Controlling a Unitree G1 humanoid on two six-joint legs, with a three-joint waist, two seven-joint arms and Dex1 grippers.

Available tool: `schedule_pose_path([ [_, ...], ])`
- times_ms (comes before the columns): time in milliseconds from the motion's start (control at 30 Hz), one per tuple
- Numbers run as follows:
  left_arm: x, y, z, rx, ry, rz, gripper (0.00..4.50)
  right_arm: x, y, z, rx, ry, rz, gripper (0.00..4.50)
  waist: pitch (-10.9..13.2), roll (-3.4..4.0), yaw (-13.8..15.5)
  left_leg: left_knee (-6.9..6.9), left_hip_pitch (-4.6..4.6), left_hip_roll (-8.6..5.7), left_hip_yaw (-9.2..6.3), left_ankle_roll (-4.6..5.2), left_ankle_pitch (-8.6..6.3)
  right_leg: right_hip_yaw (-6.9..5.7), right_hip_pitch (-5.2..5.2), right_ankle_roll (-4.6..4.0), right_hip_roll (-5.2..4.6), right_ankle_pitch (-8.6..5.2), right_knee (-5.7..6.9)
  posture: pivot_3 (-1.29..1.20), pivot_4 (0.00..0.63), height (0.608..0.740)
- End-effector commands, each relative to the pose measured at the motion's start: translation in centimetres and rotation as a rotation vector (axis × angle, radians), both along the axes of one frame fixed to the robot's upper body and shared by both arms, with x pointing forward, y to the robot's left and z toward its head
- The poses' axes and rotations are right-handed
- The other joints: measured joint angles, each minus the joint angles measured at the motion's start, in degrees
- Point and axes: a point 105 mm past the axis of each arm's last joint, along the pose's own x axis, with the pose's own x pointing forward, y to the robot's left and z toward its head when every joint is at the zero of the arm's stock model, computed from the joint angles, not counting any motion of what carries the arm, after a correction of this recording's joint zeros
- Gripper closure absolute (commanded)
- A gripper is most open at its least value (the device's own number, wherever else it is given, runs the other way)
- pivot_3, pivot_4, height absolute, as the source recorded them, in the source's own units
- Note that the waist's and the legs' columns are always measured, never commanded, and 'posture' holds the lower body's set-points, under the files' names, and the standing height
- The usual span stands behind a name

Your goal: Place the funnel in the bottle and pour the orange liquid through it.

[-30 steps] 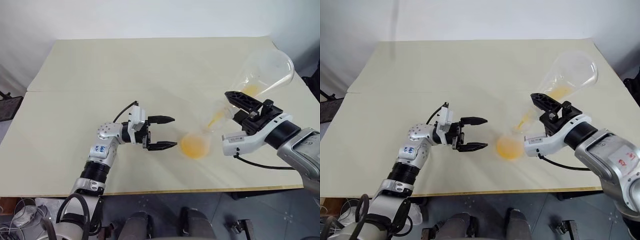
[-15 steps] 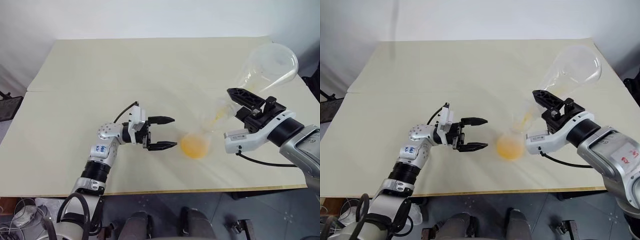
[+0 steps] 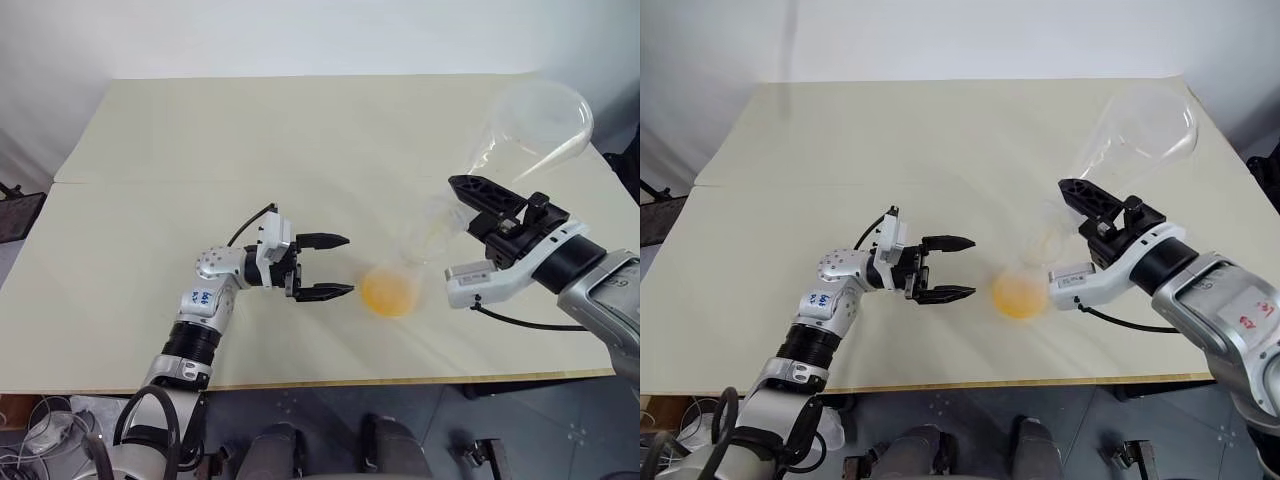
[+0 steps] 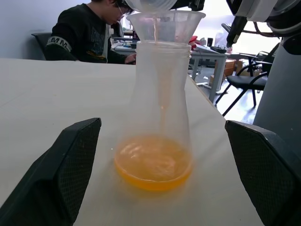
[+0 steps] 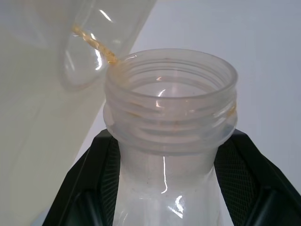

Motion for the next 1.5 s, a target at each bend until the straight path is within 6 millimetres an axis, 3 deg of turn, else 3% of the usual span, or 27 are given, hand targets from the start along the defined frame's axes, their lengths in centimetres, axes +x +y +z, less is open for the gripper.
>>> schedule_pose_path([
  [33,0.0,-0.1,1.1,-0.019,-0.046,-0.008,0.00,-0.5,0.3,1.2,-0.013,-0.076,0.021,2.06,0.00,0.00,0.00,0.00,0.00,0.00,0.00,0.00,0.00,0.00,0.00,0.00,0.00,0.00,0.00,0.00,0.150,0.740],
  [467,0.2,0.1,1.1,-0.017,-0.045,-0.001,0.00,-0.4,-0.1,0.7,0.004,-0.058,0.019,2.06,0.00,0.00,-0.01,0.00,0.00,0.00,0.00,0.00,0.00,0.00,0.00,0.00,0.00,0.00,0.00,0.00,0.150,0.740],
  [733,0.5,0.4,1.1,-0.012,-0.049,0.012,0.00,-0.2,-1.3,1.2,0.358,0.015,-0.033,2.06,0.00,-0.01,0.02,0.02,0.00,-0.01,0.00,0.00,0.00,-0.01,0.00,0.00,0.00,0.00,0.06,0.00,0.150,0.740],
  [900,0.8,0.1,1.5,-0.012,-0.057,0.013,0.00,-0.4,-2.6,0.5,0.743,0.127,-0.064,2.06,0.00,-0.01,0.07,0.03,0.00,-0.02,-0.04,0.00,0.00,-0.04,0.00,0.00,0.00,0.00,0.12,0.00,0.150,0.740],
  [1033,0.8,0.2,1.5,-0.010,-0.060,0.013,0.00,0.0,-4.6,0.5,1.095,0.171,-0.107,2.06,-0.01,0.00,-0.05,0.03,0.05,-0.01,-0.04,0.00,0.00,-0.04,-0.01,0.00,0.00,0.00,0.21,0.00,0.150,0.740],
  [1267,0.5,0.6,1.3,-0.004,-0.052,0.022,0.00,1.6,-13.1,-0.5,1.776,0.157,-0.150,2.06,-0.01,0.00,-0.04,0.03,0.04,-0.04,-0.07,0.01,0.00,-0.03,-0.01,0.00,-0.02,0.00,0.23,0.00,0.150,0.740],
  [1500,0.0,1.7,1.1,0.011,-0.041,0.057,0.00,2.6,-17.8,-3.0,2.030,0.172,-0.153,2.06,-0.01,0.01,-0.36,-0.09,0.09,-0.04,-0.04,0.00,0.00,-0.02,-0.08,0.00,-0.01,0.00,0.32,0.00,0.150,0.740],
])
